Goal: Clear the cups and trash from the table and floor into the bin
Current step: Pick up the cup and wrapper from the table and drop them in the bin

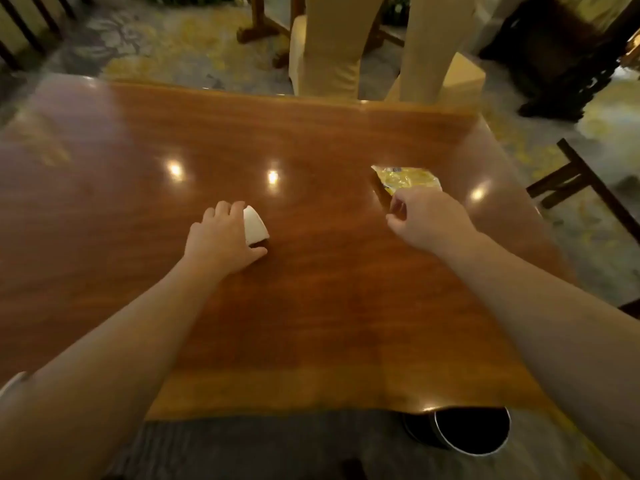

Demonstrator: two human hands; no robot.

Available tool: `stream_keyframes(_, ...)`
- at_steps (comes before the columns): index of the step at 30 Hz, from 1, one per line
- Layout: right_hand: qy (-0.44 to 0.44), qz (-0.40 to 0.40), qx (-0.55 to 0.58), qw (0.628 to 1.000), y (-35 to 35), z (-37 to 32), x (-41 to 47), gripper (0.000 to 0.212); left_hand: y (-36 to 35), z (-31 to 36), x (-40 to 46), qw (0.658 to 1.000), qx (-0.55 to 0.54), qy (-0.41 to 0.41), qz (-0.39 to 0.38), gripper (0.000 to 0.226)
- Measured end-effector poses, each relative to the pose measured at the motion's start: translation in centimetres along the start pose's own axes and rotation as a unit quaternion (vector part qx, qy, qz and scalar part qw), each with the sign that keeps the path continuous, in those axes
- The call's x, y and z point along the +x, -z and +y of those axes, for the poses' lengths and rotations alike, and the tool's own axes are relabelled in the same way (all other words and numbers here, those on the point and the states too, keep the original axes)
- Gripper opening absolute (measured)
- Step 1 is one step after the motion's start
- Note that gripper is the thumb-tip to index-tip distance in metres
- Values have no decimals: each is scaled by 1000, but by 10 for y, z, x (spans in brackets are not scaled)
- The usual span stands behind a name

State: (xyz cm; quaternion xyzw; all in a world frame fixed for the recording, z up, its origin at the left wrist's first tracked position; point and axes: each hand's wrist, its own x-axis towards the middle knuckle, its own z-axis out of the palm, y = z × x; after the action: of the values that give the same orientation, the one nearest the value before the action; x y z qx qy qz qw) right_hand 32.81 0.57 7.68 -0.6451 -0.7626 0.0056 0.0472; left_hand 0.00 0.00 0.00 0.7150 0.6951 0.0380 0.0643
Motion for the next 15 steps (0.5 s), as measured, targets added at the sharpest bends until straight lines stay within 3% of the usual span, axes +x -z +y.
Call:
stream_keyframes(5, -30, -35, -6, 999, -40, 30, 16, 25, -34, 6, 15, 998, -40, 49, 18, 89)
stream_keyframes(15, -79, -44, -35, 995, -70, 82, 61, 48, -70, 106, 33, 961, -242, -52, 120, 87)
